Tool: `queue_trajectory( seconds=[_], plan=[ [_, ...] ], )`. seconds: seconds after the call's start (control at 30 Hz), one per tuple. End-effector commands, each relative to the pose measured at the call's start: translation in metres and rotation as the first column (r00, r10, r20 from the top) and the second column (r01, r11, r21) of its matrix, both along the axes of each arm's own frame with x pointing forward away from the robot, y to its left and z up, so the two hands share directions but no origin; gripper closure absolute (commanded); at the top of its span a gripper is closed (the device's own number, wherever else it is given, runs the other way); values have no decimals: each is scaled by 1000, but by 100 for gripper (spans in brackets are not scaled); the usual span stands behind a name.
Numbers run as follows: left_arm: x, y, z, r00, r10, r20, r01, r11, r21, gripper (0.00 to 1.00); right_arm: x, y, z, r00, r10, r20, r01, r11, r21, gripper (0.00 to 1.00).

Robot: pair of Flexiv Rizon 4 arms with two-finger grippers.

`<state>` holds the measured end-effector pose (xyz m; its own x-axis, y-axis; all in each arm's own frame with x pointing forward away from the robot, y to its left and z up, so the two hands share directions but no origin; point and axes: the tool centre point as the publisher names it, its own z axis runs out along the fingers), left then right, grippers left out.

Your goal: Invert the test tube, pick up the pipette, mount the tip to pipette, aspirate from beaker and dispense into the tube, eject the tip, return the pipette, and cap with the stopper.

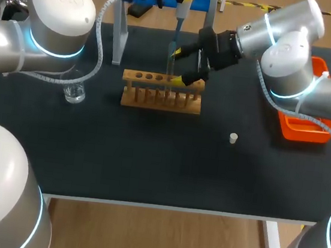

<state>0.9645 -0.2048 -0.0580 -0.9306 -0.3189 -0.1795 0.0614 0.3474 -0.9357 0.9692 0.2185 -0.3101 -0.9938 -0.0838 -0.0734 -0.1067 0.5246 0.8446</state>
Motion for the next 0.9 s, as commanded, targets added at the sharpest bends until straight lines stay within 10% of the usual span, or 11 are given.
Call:
queue_trajectory(
  seconds=[0.03, 0.9],
  plan=[
    [1, 2, 6, 1000, -9, -12, 9, 1000, -4, 100, 0, 0, -1, 1000, 0, 1, 0, 1000, 2, 0],
    [4, 5, 20, 998, -10, -63, 10, 1000, 3, 100, 0, 0, -1, 1000, 0, 1, 0, 1000, 2, 0]
  ],
)
